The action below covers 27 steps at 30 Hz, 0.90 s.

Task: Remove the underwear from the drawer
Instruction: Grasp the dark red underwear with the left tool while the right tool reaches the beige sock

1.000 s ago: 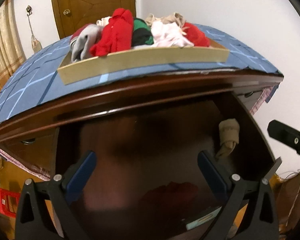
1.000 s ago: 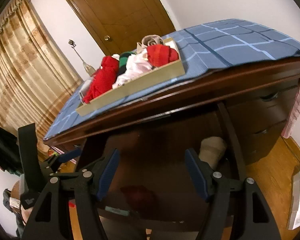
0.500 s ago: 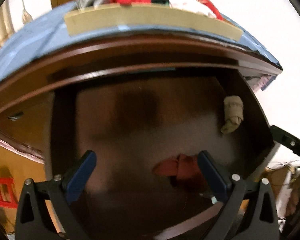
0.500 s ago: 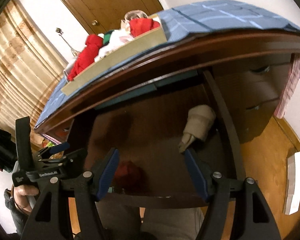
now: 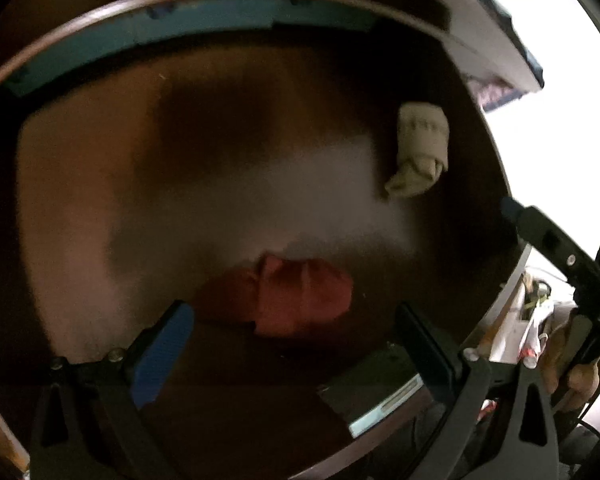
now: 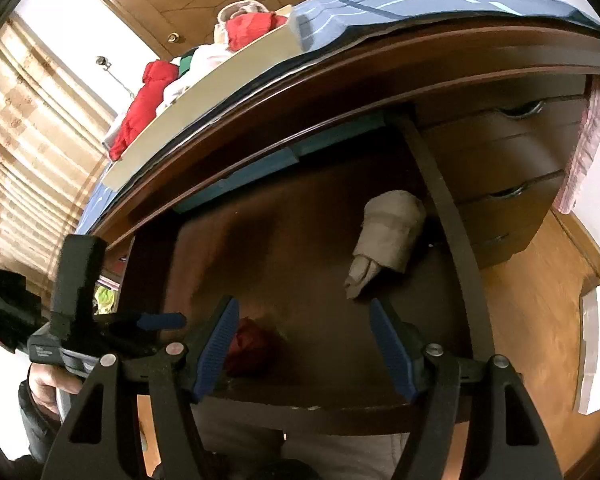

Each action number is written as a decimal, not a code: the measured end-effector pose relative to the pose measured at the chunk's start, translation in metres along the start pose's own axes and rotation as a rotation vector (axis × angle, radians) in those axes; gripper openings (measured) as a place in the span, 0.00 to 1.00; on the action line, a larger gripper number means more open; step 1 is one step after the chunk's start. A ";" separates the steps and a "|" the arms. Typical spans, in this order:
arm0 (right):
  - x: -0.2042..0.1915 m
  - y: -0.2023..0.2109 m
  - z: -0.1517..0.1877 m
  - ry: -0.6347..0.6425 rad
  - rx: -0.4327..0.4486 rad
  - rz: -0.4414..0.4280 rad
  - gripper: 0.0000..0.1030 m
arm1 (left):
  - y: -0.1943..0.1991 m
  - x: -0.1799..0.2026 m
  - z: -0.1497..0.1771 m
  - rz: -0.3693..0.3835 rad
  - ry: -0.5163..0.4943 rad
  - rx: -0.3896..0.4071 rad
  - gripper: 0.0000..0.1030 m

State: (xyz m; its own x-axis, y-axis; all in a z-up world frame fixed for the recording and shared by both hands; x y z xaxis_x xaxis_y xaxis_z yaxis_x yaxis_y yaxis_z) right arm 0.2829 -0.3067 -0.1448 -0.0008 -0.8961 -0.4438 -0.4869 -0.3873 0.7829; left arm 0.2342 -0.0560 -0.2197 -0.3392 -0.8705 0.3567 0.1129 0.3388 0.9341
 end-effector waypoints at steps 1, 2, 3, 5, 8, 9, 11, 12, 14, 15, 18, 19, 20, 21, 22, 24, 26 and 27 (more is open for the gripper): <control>0.001 0.001 0.000 -0.003 0.001 0.000 0.68 | -0.002 0.003 -0.001 0.015 -0.006 -0.021 0.99; 0.001 0.002 -0.001 -0.005 0.004 0.000 0.68 | -0.005 0.006 -0.002 0.024 -0.012 -0.038 0.97; 0.000 0.003 0.000 -0.005 0.005 0.002 0.68 | -0.007 0.007 -0.003 0.024 -0.015 -0.050 0.93; 0.001 0.002 -0.001 -0.010 0.006 -0.001 0.68 | -0.012 0.009 -0.005 0.013 -0.022 -0.081 0.90; 0.003 0.000 0.000 -0.022 0.000 -0.006 0.68 | -0.022 0.013 -0.006 0.013 -0.021 -0.128 0.86; 0.003 -0.001 -0.001 -0.025 -0.001 -0.009 0.68 | -0.026 0.014 -0.006 0.015 -0.022 -0.145 0.86; 0.005 0.000 -0.001 -0.028 0.000 -0.011 0.68 | -0.029 0.013 -0.006 0.016 -0.010 -0.158 0.84; 0.005 0.001 -0.001 -0.028 0.002 -0.009 0.68 | -0.028 0.012 -0.006 0.014 -0.011 -0.155 0.79; 0.005 0.001 -0.002 -0.028 0.006 -0.008 0.68 | -0.025 0.012 -0.008 0.002 -0.014 -0.136 0.69; 0.006 0.001 -0.002 -0.028 0.007 -0.007 0.68 | -0.024 0.012 -0.008 -0.007 -0.023 -0.126 0.63; 0.009 -0.001 -0.003 -0.040 0.005 -0.004 0.68 | -0.020 0.013 -0.008 -0.003 -0.052 -0.089 0.50; 0.011 -0.002 -0.003 -0.049 0.005 -0.002 0.68 | -0.019 0.012 -0.007 0.009 -0.057 -0.077 0.49; 0.013 -0.002 -0.003 -0.056 0.004 0.001 0.68 | -0.019 0.012 -0.007 0.015 -0.060 -0.066 0.46; 0.015 -0.003 -0.003 -0.065 0.002 0.004 0.68 | -0.018 0.012 -0.007 0.017 -0.063 -0.052 0.42; 0.016 -0.004 -0.003 -0.072 -0.001 0.003 0.68 | -0.016 0.012 -0.007 0.015 -0.075 -0.031 0.40; 0.017 -0.004 -0.004 -0.076 -0.001 0.004 0.68 | -0.010 0.011 -0.008 0.004 -0.089 0.008 0.34; 0.017 -0.003 -0.005 -0.075 0.006 0.006 0.68 | -0.002 0.008 -0.010 -0.047 -0.093 0.058 0.31; 0.016 -0.002 -0.005 -0.075 0.008 0.009 0.68 | 0.003 0.005 -0.010 -0.070 -0.094 0.087 0.28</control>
State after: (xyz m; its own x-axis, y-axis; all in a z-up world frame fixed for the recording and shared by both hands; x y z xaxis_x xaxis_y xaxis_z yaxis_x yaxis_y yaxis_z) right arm 0.2885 -0.3214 -0.1513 -0.0706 -0.8807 -0.4683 -0.4932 -0.3773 0.7839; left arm 0.2428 -0.0626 -0.2151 -0.4295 -0.8573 0.2839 0.0058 0.3117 0.9502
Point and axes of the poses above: each gripper's, at about its wrist camera, not at the fingertips, and y roughly against the way its jaws point, x to its right, z to its underside, the point moved 6 cm from there along -y, roughly the way its jaws point, and after that the axes turned 4 degrees about -x, right-handed, at the moved point
